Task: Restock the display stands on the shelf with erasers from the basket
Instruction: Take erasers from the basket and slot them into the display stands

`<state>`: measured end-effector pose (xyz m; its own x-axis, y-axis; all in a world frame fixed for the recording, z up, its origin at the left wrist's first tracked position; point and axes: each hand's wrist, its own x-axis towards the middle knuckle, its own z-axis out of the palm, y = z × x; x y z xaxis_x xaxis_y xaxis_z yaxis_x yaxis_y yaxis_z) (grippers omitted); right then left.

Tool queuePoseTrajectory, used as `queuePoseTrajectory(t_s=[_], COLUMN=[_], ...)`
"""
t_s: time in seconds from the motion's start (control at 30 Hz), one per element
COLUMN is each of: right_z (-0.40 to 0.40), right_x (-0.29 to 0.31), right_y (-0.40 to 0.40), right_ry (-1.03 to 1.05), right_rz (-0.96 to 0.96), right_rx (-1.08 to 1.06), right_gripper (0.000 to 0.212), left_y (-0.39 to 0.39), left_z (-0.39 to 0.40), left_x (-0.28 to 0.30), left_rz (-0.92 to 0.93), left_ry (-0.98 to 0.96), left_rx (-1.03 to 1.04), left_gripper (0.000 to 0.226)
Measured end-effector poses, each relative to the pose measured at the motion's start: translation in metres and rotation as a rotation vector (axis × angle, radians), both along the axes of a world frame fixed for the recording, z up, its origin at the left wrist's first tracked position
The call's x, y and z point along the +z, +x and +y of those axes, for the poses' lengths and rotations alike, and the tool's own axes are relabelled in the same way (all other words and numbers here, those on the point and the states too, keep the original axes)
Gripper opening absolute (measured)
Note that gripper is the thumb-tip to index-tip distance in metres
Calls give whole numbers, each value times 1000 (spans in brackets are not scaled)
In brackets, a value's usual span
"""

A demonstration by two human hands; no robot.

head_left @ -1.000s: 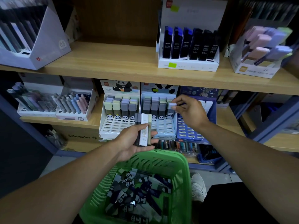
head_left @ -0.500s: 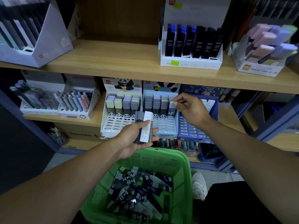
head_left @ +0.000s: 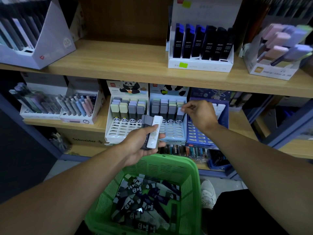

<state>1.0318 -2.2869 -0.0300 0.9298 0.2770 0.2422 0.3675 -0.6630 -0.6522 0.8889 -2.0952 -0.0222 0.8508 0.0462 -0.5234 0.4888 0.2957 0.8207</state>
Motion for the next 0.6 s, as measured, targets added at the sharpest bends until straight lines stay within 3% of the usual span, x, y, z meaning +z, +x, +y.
queuePoseTrajectory(t_s=[0.17, 0.23, 0.33, 0.6], right_z=[7, 13, 22, 15], right_x=[9, 18, 26, 27], right_y=[-5, -14, -32, -39], right_ry=[98, 199, 292, 470], right_rz=[-43, 116, 500, 648], right_rx=[-39, 43, 206, 164], right_gripper=[17, 13, 23, 16], left_y=[-1, -1, -1, 2], left_z=[1, 0, -1, -9], left_x=[1, 1, 1, -1], left_rz=[-19, -34, -51, -44], left_ry=[-54, -43, -12, -7], left_rx=[-24, -28, -30, -11], left_gripper=[26, 25, 27, 36])
